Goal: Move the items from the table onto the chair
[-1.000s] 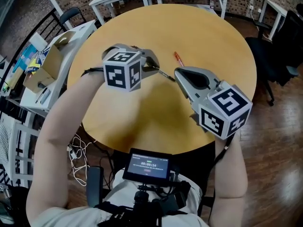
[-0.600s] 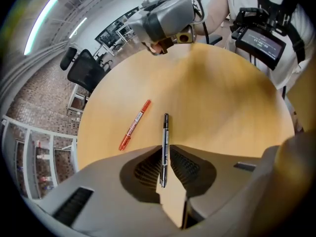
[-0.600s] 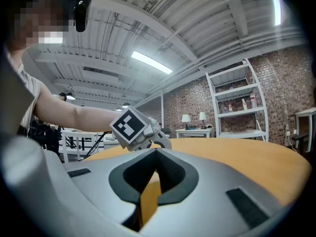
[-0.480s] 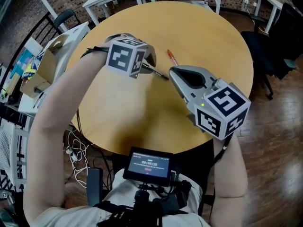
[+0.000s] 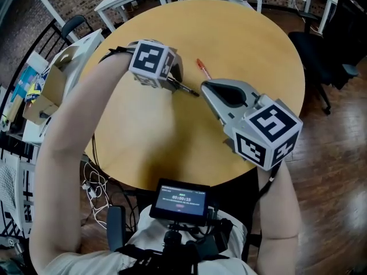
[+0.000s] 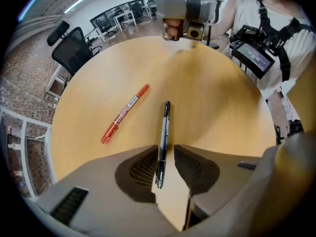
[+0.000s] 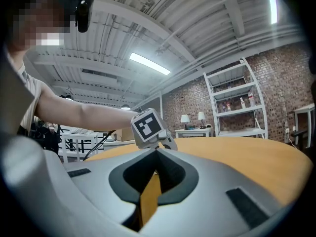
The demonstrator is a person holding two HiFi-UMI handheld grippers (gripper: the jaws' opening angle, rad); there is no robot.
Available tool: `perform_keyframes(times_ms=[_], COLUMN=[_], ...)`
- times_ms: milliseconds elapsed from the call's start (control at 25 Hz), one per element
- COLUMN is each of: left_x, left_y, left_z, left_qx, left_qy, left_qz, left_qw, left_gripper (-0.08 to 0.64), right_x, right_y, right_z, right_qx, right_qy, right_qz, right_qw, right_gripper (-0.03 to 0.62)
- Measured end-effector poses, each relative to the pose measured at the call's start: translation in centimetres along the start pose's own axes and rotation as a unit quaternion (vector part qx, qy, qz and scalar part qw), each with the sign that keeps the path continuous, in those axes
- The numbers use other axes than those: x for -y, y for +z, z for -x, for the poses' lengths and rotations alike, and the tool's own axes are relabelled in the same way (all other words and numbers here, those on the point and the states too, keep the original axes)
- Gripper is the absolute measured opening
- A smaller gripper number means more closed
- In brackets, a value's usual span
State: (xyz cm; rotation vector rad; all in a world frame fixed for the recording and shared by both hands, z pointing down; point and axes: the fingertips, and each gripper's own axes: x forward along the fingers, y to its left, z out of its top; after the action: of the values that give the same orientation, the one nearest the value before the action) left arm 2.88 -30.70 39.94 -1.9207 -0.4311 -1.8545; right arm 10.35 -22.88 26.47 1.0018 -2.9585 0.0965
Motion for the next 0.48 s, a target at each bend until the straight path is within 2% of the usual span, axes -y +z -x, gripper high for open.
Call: perform_keyframes(times_ms=[200,360,480], left_x=[0.02,0.46,0.51], left_y=[0.13,0.03,0.19], left_z=[-0.43,-0.60,-0.41], left_qx=[0.001,0.010,0.025], left_qy=[-0.022,-0.037,-0.038], left_qz=[0.009,0.023,0.035], left_qw=[0.9997,0.9990,0.9984], left_gripper=[0.115,0.060,0.058], right_x=[0.43,0.65,0.55], right_y=[-0.03,-0.14,-0.18], right_z=[0.31,0.21,0.18], right_qx=[0.005,0.006,0.003], right_qy=[-0.004,-0.004,-0.002], right_qz=[-0.006,-0.006,-0.005], right_qw=[1.000,1.000,1.000], right_gripper=[0.003,0.003,0.003])
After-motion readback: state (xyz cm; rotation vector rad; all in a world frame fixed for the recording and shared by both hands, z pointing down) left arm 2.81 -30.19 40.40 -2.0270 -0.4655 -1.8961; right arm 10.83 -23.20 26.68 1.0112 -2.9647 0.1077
